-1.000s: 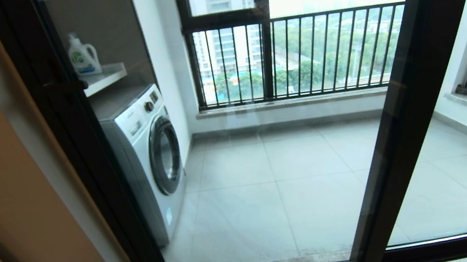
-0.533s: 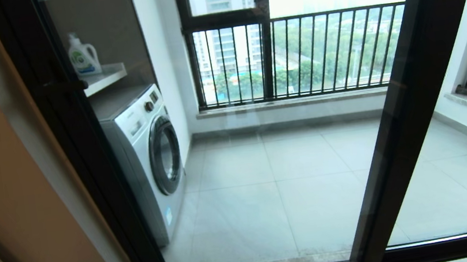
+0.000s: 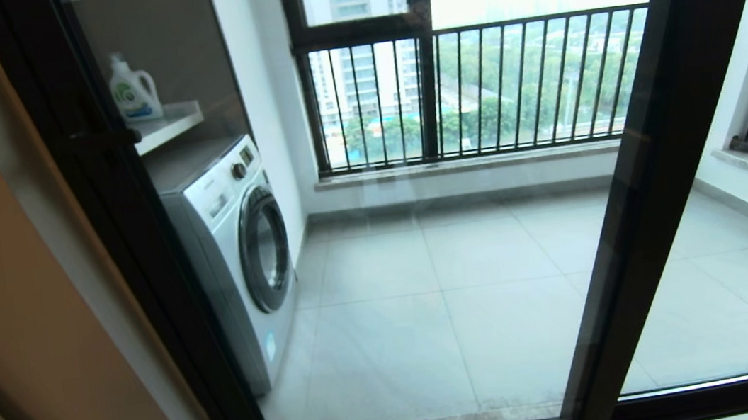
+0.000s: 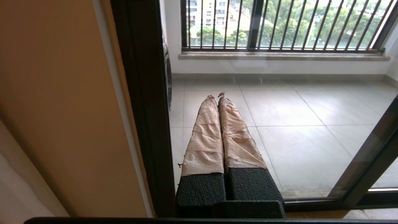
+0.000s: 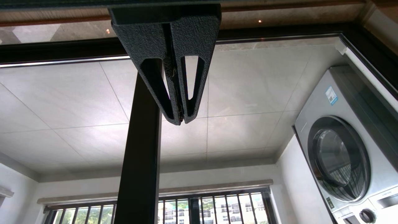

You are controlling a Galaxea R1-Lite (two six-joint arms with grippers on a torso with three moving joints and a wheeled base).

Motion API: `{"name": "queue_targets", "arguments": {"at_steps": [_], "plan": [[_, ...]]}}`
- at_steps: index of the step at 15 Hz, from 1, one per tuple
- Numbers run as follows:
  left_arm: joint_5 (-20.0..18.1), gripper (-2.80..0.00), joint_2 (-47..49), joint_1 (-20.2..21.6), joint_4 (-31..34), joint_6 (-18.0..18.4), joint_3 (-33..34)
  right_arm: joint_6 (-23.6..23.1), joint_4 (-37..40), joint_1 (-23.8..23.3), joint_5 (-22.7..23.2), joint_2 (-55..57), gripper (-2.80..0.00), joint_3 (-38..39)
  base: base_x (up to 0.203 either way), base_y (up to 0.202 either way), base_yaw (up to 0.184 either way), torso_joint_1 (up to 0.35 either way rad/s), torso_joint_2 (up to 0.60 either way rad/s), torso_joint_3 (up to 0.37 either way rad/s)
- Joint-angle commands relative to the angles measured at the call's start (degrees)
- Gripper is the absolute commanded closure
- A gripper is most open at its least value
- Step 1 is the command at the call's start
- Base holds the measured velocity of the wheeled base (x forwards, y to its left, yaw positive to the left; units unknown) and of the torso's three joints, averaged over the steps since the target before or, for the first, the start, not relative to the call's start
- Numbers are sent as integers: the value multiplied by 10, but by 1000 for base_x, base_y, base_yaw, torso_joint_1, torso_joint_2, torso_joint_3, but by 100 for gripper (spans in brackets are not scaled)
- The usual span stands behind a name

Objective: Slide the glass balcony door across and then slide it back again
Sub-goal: Open the slid door

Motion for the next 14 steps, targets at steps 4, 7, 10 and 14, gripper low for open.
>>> {"name": "queue_targets", "arguments": {"at_steps": [4,7,10,14], "plan": [[-14,0,333,0,-141,-19,-148,0,0,0,0,1,0,7,0,0,0,0,0,0],[-31,0,452,1,-178,-26,-258,0,0,0,0,1,0,7,0,0,0,0,0,0],[-42,0,535,1,-192,-38,-317,0,0,0,0,1,0,7,0,0,0,0,0,0],[-40,0,632,4,-222,-42,-396,0,0,0,0,1,0,7,0,0,0,0,0,0]]}}
